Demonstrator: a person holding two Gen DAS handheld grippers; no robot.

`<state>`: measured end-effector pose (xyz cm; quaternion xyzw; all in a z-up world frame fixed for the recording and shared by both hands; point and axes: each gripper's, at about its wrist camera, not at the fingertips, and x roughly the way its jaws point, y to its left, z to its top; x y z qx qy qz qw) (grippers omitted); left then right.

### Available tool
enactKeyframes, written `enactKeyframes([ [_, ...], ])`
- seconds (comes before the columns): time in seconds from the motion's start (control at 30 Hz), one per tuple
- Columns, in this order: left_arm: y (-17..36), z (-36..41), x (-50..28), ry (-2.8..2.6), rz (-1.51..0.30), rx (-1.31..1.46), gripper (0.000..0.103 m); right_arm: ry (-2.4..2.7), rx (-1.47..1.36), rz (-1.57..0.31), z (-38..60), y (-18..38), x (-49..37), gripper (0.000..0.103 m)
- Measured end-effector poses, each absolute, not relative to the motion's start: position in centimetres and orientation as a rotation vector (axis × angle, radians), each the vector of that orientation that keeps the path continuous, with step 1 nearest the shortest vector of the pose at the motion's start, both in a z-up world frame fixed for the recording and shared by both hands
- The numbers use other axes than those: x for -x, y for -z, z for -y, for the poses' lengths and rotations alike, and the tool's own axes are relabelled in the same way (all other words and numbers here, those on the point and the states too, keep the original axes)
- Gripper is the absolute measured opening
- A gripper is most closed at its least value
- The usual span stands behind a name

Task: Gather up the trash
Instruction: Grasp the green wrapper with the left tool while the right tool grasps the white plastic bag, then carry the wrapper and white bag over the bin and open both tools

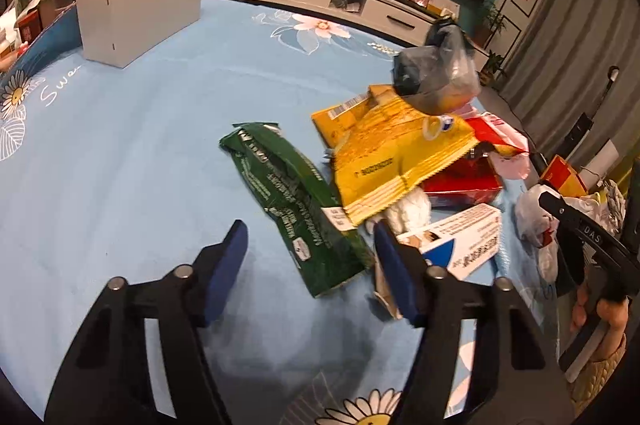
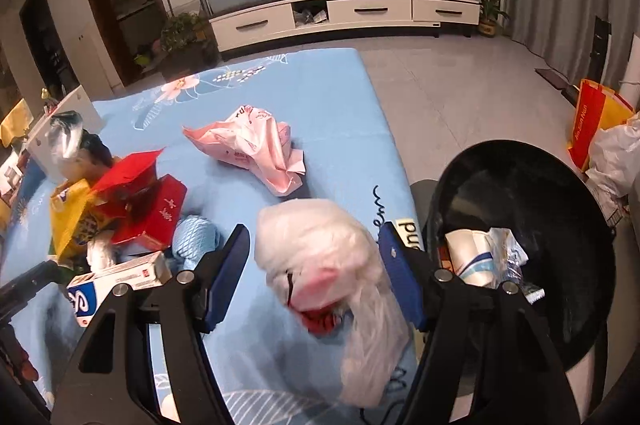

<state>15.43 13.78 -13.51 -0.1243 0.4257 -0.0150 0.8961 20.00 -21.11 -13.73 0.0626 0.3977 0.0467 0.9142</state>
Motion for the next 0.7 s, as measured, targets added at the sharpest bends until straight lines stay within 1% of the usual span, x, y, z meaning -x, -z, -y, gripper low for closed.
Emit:
enactKeyframes([
  [0.03,13.6,-13.9,-15.6,0.03,-0.886,0.258,0.062,-0.098,-0.12,-0.822,21.0,13.8,-20.2,0.066],
  [0.07,13.7,-14.0,-15.6,0.033,-0.888,0.261,0.052,-0.102,-0.112,-0.825,20.9,14.0,-20.3,0.066],
  [0.1,13.8,-14.0,-15.7,0.041,-0.89,0.265,0.047,-0.106,-0.103,-0.825,20.8,14.1,-20.4,0.063],
  [0.13,13.8,-14.0,-15.7,0.05,-0.892,0.265,0.038,-0.105,-0.089,-0.827,20.7,14.3,-20.4,0.061],
  [0.17,13.9,-13.9,-15.7,0.055,-0.894,0.262,0.031,-0.102,-0.077,-0.83,20.4,14.4,-20.5,0.053],
  [0.2,14.0,-13.9,-15.7,0.062,-0.898,0.261,0.027,-0.099,-0.061,-0.836,20.3,14.5,-20.5,0.046],
  [0.23,14.0,-13.8,-15.6,0.076,-0.901,0.265,0.019,-0.097,-0.055,-0.838,20.2,14.7,-20.4,0.043],
  [0.3,14.1,-13.7,-15.5,0.081,-0.903,0.267,0.017,-0.095,-0.041,-0.839,20.2,14.7,-20.2,0.033],
  [0.33,14.1,-13.9,-15.4,0.084,-0.905,0.275,0.012,-0.094,-0.038,-0.839,20.2,14.7,-20.1,0.03],
  [0.4,14.2,-14.2,-15.1,0.084,-0.901,0.288,0.01,-0.093,-0.035,-0.838,20.2,14.7,-19.8,0.022],
  [0.5,13.6,-14.8,-14.1,0.09,-0.886,0.306,0.007,-0.1,-0.049,-0.825,20.3,14.2,-19.1,0.017],
  [0.53,13.4,-14.9,-13.8,0.088,-0.882,0.308,0.004,-0.102,-0.055,-0.818,20.3,14.0,-18.9,0.017],
  [0.7,11.9,-16.1,-11.0,0.069,-0.851,0.311,0.002,-0.11,-0.08,-0.793,20.5,12.7,-16.9,0.016],
])
